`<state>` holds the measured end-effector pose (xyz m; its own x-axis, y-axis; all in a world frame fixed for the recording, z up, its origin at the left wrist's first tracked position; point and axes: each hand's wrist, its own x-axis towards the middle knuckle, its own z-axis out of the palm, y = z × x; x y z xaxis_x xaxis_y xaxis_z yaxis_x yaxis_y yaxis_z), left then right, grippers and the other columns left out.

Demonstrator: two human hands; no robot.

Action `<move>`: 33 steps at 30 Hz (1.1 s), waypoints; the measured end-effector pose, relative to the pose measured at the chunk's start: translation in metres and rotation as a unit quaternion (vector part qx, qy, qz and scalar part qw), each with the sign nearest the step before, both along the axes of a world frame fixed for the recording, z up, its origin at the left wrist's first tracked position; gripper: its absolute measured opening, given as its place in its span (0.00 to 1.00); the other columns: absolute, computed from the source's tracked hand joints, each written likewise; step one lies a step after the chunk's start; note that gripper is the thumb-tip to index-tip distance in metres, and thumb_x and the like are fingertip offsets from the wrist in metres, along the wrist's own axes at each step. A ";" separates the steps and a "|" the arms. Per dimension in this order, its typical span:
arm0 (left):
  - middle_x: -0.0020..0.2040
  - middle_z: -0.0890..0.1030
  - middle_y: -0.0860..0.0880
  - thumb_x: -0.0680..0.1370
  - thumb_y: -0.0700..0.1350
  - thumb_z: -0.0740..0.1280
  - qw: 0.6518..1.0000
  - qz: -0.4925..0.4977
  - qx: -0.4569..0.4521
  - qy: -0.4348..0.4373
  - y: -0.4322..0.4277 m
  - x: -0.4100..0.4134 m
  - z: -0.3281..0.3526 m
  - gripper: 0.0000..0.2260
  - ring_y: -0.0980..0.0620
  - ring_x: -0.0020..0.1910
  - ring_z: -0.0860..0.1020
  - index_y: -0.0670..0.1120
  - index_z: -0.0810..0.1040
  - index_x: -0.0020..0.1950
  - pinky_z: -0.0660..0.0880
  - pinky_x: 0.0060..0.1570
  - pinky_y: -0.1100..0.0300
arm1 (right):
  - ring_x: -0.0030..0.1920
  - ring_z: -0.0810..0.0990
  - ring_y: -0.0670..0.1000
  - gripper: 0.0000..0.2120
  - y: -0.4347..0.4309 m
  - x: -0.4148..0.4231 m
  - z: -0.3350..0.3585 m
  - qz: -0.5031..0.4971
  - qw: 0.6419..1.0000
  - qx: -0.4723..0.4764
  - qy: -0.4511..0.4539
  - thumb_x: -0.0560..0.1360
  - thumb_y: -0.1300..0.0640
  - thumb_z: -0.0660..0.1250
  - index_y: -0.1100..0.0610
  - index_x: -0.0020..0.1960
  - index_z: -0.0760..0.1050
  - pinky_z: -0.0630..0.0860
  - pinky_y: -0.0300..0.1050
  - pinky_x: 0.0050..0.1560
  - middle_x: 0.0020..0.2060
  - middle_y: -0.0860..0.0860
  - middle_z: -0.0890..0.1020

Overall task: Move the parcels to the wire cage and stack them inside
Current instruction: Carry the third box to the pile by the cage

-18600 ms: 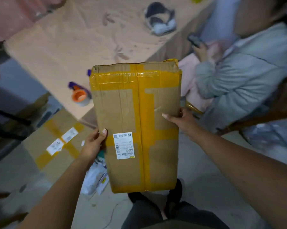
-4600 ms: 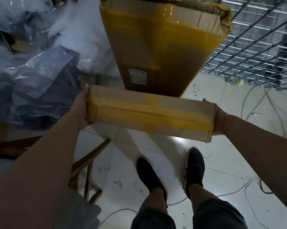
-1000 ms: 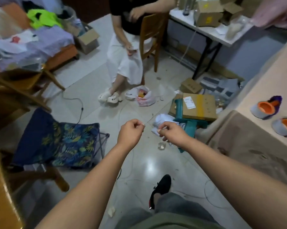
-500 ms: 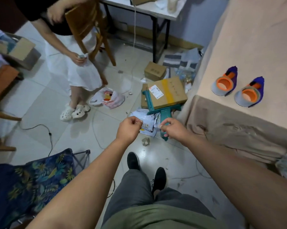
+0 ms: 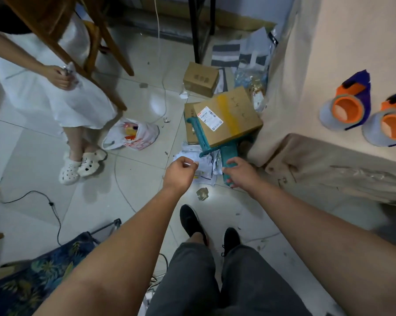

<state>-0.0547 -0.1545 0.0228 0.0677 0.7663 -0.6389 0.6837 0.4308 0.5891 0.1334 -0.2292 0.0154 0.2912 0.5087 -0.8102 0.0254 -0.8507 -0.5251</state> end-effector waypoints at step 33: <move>0.65 0.80 0.47 0.84 0.49 0.68 0.991 0.079 -0.064 -0.088 0.172 0.135 -0.372 0.22 0.48 0.57 0.81 0.45 0.70 0.76 0.78 0.59 0.56 | 0.82 0.55 0.58 0.45 0.166 0.192 -0.348 -0.021 0.949 0.017 -0.314 0.75 0.41 0.71 0.51 0.84 0.52 0.53 0.52 0.82 0.82 0.53 0.60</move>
<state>0.0800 0.0172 -0.3492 0.0722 0.6898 -0.7204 0.4923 0.6035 0.6272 0.3254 -0.0636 -0.3325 0.7317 0.5097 -0.4527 0.3098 -0.8402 -0.4452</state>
